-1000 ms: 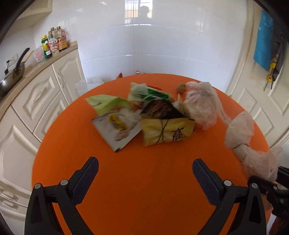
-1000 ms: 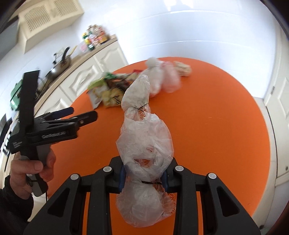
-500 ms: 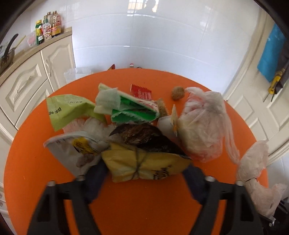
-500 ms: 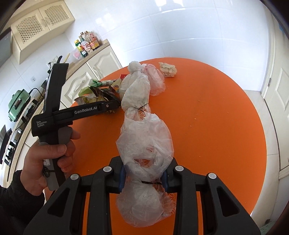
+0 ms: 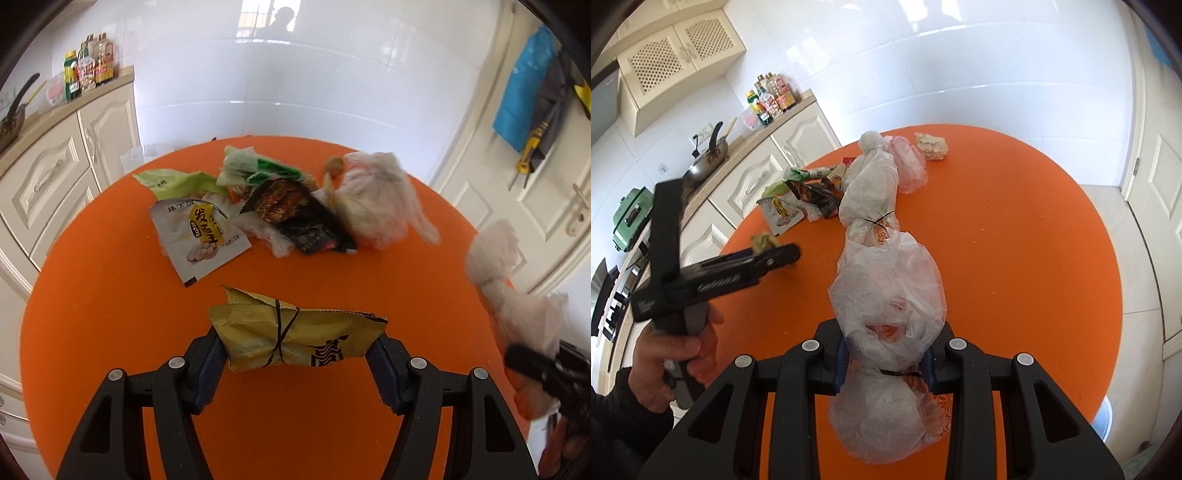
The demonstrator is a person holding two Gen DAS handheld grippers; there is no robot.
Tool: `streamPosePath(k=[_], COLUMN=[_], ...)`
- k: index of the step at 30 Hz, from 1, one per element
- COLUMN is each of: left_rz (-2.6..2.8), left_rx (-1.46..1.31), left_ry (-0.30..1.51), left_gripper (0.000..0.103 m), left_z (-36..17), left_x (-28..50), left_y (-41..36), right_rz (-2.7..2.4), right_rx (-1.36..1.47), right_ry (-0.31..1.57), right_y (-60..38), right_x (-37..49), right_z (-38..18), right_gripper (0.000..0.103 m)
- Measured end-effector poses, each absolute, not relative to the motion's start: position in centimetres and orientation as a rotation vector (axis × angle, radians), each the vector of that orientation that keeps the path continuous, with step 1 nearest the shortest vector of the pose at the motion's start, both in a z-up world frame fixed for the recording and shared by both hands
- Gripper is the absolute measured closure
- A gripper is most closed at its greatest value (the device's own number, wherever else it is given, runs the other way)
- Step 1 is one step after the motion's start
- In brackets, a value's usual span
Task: Collect trash
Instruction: 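Carry the yellow packet with the left gripper while the right carries the bag to the bucket, release both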
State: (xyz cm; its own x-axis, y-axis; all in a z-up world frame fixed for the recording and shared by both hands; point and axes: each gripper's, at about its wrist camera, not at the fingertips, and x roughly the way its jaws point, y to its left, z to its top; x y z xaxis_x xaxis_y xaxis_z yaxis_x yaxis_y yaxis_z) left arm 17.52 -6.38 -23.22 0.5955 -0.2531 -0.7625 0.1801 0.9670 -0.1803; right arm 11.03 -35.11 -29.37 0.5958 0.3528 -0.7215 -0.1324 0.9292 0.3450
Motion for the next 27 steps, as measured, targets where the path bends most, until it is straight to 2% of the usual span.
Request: streamPosePath(k=[9, 17, 22, 27], left_rz=[-0.370, -0.580, -0.746, -0.885], left_rx=[-0.050, 0.004, 0.072, 0.155], left_ry=[0.768, 0.674, 0.675, 0.755], left_gripper=[0.039, 0.039, 0.039, 0.039], left_z=[-16.7, -11.9, -11.7, -13.8], left_x=[13.0, 10.9, 9.6, 8.1], left_y=[-10.0, -17.9, -25.4, -32.7], right_rz=[0.232, 0.040, -0.133, -0.309], right_rx=[0.298, 0.341, 0.379, 0.457], right_ry=[0.786, 0.657, 0.622, 0.638], right_y=[-37.7, -43.2, -48.2, -54.0], right_x=[7.7, 1.8, -3.3, -8.9], right_z=[-26.3, -22.8, -22.3, -24.7], right_gripper=[0.072, 0.072, 0.072, 0.072])
